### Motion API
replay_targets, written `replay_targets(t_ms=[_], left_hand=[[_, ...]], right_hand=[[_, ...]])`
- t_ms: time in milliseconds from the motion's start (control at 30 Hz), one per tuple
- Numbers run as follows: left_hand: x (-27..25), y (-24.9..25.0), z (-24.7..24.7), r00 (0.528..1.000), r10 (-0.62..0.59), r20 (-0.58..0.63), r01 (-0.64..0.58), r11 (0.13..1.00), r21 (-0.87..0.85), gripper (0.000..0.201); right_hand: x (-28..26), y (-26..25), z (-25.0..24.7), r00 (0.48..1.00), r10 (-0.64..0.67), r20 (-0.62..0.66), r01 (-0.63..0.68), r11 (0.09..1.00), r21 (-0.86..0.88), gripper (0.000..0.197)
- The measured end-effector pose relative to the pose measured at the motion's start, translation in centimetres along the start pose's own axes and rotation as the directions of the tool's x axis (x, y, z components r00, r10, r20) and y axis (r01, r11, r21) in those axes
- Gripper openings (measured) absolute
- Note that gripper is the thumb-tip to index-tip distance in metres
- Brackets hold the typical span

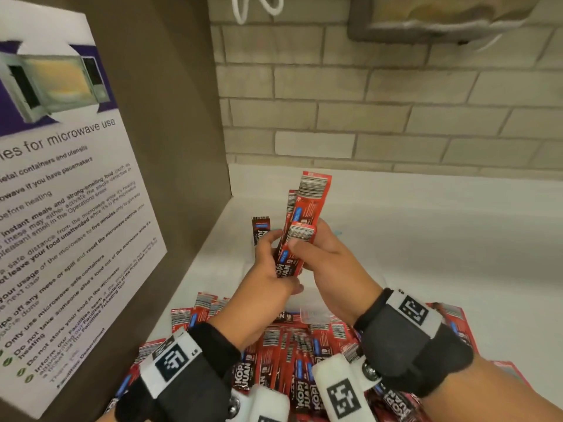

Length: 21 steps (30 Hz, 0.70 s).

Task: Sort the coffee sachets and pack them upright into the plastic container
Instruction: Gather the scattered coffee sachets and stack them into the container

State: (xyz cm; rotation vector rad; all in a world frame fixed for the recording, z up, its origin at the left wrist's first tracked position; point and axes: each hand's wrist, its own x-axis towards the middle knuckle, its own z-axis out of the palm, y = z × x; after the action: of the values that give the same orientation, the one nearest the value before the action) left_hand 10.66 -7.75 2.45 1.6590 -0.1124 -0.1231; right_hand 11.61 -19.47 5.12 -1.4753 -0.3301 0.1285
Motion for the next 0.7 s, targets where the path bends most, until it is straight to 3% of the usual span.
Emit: replay_targets(t_ms=[133, 300, 500, 700], left_hand=[[0.5, 0.4, 0.7, 0.999, 0.049, -0.002, -0.049, 0.997, -0.054, 0.079], [1.1, 0.5, 1.3, 0.992, 0.123, 0.013, -0.123, 0.992, -0.022, 0.070], [2.4, 0.7, 1.6, 0.991, 0.126, 0.055, -0.124, 0.992, -0.031, 0.055], [5.0, 3.0, 2.3, 0.988, 0.126, 0.094, -0.125, 0.992, -0.013, 0.045]], right_hand=[[0.0, -0.3, -0.5, 1.000, 0.005, -0.023, -0.005, 1.000, 0.009, 0.036], [0.1, -0.7, -0.8, 1.000, -0.007, -0.001, 0.007, 0.985, -0.170, 0.044], [1.1, -1.7, -1.9, 0.996, -0.093, -0.018, 0.083, 0.949, -0.303, 0.062], [3.0, -3.7, -4.0, 0.988, -0.151, 0.004, 0.135, 0.871, -0.473, 0.058]])
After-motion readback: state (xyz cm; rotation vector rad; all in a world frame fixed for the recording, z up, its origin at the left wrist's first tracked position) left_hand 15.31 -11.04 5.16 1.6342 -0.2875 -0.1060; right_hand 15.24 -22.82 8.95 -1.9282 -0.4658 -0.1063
